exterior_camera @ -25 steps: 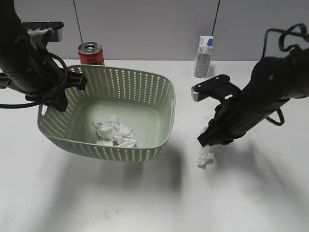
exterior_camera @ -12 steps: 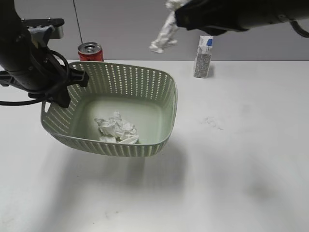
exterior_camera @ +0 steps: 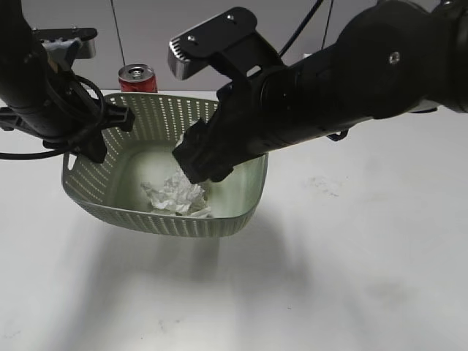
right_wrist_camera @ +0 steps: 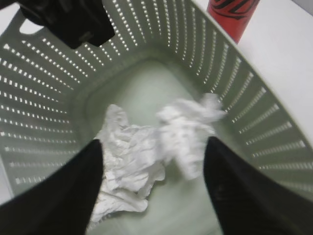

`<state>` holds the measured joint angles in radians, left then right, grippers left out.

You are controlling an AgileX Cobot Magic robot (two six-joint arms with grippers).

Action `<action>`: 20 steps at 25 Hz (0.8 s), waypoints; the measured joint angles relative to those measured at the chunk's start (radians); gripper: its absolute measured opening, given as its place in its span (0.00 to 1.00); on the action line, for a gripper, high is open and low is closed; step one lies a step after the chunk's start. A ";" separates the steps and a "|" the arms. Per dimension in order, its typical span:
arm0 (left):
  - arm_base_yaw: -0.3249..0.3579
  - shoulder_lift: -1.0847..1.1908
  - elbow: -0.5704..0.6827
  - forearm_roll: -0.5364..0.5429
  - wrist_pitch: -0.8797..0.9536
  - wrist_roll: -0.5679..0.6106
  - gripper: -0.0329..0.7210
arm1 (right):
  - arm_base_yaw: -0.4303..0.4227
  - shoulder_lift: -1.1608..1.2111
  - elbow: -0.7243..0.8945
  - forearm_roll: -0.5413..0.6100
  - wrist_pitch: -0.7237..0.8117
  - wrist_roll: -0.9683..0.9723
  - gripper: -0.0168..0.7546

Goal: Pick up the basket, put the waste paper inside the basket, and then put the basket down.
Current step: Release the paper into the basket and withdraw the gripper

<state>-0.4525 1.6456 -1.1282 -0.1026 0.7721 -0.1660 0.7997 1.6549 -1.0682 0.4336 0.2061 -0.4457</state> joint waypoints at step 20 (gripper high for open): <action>0.000 0.008 0.000 -0.079 -0.034 0.000 0.05 | -0.518 -0.101 -0.002 -0.150 0.300 0.250 0.76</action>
<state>-0.4525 1.6536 -1.1282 -0.1814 0.7377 -0.1660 0.2813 1.5542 -1.0701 0.2837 0.5058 -0.1953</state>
